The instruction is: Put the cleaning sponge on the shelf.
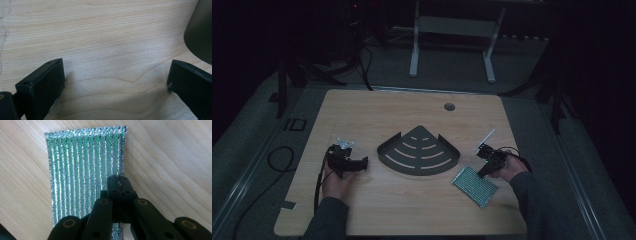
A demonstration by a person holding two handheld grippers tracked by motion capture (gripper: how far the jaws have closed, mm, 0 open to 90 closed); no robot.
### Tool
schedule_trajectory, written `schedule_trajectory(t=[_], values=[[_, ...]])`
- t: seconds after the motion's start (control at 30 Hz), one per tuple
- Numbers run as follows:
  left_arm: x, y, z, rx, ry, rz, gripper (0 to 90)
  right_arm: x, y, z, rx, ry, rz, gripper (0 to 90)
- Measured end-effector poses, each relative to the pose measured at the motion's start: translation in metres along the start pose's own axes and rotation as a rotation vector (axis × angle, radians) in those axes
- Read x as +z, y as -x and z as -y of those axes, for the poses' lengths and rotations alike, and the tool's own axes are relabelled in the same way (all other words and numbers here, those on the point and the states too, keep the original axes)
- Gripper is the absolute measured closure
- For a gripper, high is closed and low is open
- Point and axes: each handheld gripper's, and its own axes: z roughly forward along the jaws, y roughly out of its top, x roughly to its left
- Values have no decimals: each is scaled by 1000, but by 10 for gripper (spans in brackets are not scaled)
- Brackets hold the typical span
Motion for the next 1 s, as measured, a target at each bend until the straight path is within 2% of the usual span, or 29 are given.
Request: schedule_trajectory(t=[0.33, 1.0], values=[[0, 0, 0, 0, 0, 0, 17, -23, 4, -3, 7, 15, 40, 895], [0, 0, 0, 0, 0, 0, 17, -51, 11, -22, 18, 31, 76, 896]])
